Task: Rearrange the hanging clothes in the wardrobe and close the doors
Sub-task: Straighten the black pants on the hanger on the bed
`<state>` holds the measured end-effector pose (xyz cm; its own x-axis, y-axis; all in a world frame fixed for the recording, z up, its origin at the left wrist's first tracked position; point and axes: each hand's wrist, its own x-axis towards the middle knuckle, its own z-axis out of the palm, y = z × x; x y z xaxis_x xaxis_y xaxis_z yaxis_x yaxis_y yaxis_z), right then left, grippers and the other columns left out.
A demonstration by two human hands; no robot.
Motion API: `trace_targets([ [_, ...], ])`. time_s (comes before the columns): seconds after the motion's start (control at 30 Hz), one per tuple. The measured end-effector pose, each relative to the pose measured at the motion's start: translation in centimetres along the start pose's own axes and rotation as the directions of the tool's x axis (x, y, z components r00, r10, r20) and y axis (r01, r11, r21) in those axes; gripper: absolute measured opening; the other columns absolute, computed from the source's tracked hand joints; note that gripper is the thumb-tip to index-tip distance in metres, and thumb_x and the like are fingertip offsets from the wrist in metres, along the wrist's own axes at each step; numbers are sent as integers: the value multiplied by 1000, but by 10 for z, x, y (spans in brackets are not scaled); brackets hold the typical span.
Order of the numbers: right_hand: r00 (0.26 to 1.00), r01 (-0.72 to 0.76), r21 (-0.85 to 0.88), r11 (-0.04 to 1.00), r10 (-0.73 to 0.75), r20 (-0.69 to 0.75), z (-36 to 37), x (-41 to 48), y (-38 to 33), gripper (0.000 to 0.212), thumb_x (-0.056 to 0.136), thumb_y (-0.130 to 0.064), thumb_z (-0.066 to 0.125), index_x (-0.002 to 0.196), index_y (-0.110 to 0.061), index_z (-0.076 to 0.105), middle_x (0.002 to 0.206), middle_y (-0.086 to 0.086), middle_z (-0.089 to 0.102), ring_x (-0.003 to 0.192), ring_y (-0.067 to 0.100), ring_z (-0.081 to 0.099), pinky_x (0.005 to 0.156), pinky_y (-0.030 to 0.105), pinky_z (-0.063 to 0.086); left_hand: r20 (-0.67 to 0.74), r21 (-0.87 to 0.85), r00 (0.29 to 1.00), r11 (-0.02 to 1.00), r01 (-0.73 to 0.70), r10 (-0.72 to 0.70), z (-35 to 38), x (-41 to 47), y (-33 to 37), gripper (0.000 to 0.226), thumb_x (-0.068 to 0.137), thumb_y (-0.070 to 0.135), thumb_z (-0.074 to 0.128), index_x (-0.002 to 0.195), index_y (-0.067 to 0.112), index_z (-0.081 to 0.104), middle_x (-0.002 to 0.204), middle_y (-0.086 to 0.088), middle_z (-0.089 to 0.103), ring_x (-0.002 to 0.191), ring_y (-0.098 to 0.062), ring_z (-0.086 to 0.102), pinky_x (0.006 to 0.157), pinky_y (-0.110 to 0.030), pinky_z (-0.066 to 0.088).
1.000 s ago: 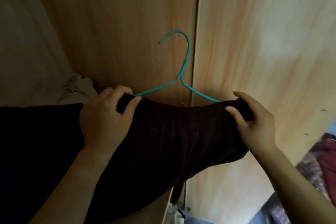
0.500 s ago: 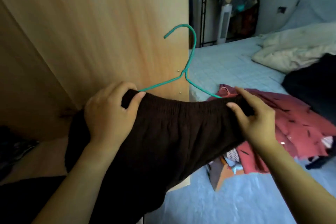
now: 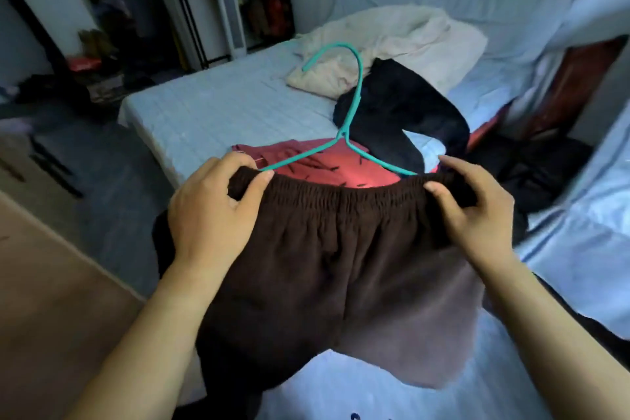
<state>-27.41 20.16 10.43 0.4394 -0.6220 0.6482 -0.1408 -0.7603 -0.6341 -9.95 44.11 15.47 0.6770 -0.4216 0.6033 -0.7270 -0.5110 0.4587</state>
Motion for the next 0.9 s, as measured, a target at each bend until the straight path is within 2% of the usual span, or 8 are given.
trace_targets([
  [0.07,999,-17,-54,998,16,-34,-23,17,28,31,81,-17,71,111,-11,66,97,-8,60,92,-6,50,89,2,32,55,-60,998,998,0,4,38,13,21,15,86,42,62,88,27,60,87,8,62,59,-18,53,62,-30,37],
  [0.2,995,-39,-105,994,29,-96,-47,48,83,32,79,-17,74,109,-11,67,99,-7,61,93,-11,52,88,5,34,178,-145,984,989,12,14,109,40,47,14,86,42,60,85,29,56,80,12,59,68,-18,57,62,-30,39],
  [0.3,993,-49,-134,990,33,-116,-43,77,127,32,78,-18,74,109,-11,67,99,-9,62,93,-12,53,89,8,37,240,-176,971,983,45,-1,163,64,54,14,86,44,59,84,30,55,80,10,61,68,-18,57,60,-29,36],
  [0.43,990,-47,-185,982,22,-137,-32,135,185,32,79,-20,73,108,-11,67,100,-8,62,93,-3,54,89,8,37,256,-217,967,975,40,17,239,114,68,15,87,44,57,85,29,54,82,11,61,73,-13,54,60,-29,37],
  [0.53,986,-53,-248,967,12,-165,-23,192,228,30,78,-18,74,107,-11,68,98,-7,62,92,-3,54,88,6,36,260,-265,965,964,34,37,301,167,83,15,88,45,56,85,30,54,82,13,58,72,-8,50,57,-27,32],
  [0.73,972,-53,-353,934,-32,-231,-21,332,292,30,78,-16,74,106,-6,68,97,-1,62,92,-2,52,90,5,35,281,-412,950,911,-11,138,408,298,120,18,89,46,52,93,29,56,87,8,60,71,-10,54,59,-24,39],
  [0.9,970,-29,-340,940,-56,-239,-3,421,337,33,79,-20,74,108,-6,67,98,0,61,93,0,53,90,8,37,270,-461,952,887,-7,147,472,379,135,17,90,42,54,96,27,58,87,7,61,70,-7,51,57,-16,34],
])
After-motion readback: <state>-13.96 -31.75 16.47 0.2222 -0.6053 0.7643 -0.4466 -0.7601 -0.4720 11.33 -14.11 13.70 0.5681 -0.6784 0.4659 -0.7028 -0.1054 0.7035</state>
